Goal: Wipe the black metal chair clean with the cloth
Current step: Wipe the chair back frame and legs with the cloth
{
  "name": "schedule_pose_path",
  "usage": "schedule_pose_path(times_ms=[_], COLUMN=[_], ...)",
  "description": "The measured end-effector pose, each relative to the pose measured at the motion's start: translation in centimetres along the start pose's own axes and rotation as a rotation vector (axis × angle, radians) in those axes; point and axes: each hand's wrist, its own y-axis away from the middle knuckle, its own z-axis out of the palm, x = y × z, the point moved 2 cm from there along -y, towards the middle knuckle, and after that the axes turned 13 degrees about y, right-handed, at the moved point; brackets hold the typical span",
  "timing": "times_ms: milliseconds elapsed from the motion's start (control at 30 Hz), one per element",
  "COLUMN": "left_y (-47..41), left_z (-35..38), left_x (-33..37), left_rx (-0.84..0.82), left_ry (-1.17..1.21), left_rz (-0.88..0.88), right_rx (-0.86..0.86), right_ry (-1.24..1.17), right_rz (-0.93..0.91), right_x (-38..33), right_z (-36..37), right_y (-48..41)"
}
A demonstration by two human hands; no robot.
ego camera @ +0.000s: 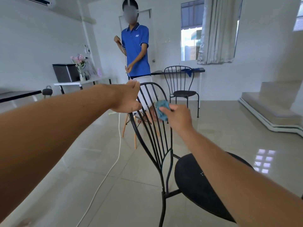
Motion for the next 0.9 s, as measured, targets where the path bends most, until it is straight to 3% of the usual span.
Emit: schedule_pose_path(times_ms=[167,300,467,600,900], left_y=[-0.2,0.2,0.3,0.1,0.3], left_z=[0.3,0.4,0.3,0.6,0.6], left_x=[-0.2,-0.1,-0.2,-0.6,-0.2], left_rx=[0.025,0.019,0.043,0.069,0.071], left_ry=[0.033,0.056,0.11,0.134,0.122], left_rz=[-0.014,-0.014,-0.004,-0.011,-0.001], right_rx=[0.056,-0.028,-0.036,-0.086,-0.201], right_ry=[0.167,0.205,0.121,0.199,0.297], right_rz=[-0.18,-0.162,-0.106,-0.11,0.063], right_x=[-6.3,-6.2,-3.6,-0.1,9.0], right_z=[0.6,3.2,4.9,6.1,10.7], right_y=[-5.7,-6.3,-4.4,-1.4,5.8])
